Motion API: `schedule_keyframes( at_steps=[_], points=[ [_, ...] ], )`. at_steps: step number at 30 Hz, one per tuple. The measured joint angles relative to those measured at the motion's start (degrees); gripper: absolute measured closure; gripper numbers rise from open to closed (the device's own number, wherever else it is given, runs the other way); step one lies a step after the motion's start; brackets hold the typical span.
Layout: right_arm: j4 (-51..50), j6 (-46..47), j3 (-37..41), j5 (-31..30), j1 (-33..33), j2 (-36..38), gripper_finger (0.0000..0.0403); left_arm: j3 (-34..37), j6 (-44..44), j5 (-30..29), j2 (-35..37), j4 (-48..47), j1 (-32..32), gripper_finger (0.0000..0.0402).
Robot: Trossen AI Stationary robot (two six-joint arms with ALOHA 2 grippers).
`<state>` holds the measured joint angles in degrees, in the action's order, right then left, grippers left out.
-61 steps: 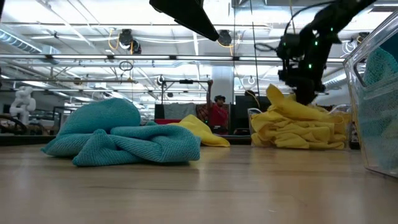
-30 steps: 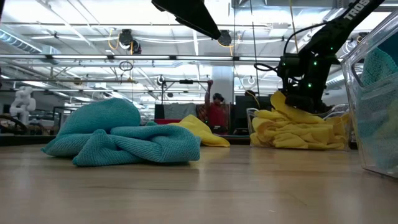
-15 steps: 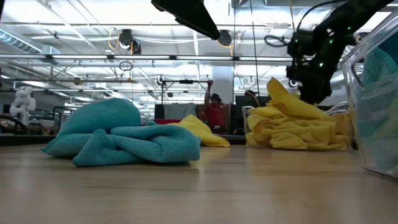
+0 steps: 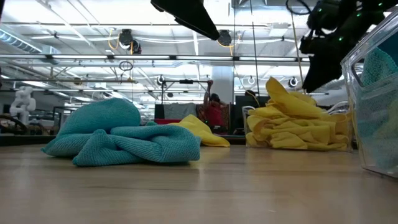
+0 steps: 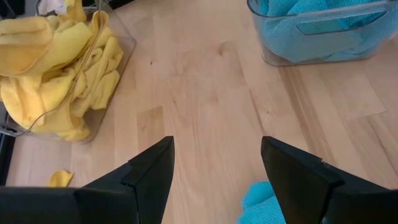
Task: Sort microfiber towel by color & place in baskets
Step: Put the yellow microfiber cloth into the top transparent bin, then put the blue microfiber cloth into the bottom transparent bin
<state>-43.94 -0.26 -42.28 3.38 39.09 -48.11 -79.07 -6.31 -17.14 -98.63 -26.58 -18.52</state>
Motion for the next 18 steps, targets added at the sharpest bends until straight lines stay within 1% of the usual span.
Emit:
schedule_keyframes(
  at_steps=[3, 7, 13, 16, 18],
  points=[
    [0.16, 1.11, -0.04, 0.01, -1.4, 2.99, 0.016, 0.0, -0.03, -0.86, 0.05, -1.77, 0.0, 0.0155],
    [0.5, 2.56, -0.06, 1.48, -3.7, 7.04, 0.016, 0.0, 0.59, -2.5, 0.68, -6.99, 0.0, 0.0155],
    [2.32, 4.23, -0.11, 3.4, -8.08, 12.43, 0.016, -0.07, 5.17, -2.58, 1.28, -14.66, -0.42, 0.0155],
    [3.93, 4.34, -0.11, 5.27, -10.42, 14.37, 0.016, -0.09, 7.36, -2.38, 1.53, -16.98, -1.44, 0.0155],
    [5.12, 4.36, -0.11, 6.1, -12.03, 15.22, 0.016, -0.09, 8.5, -1.12, 1.5, -18.43, -2.29, 0.0155]
  ],
)
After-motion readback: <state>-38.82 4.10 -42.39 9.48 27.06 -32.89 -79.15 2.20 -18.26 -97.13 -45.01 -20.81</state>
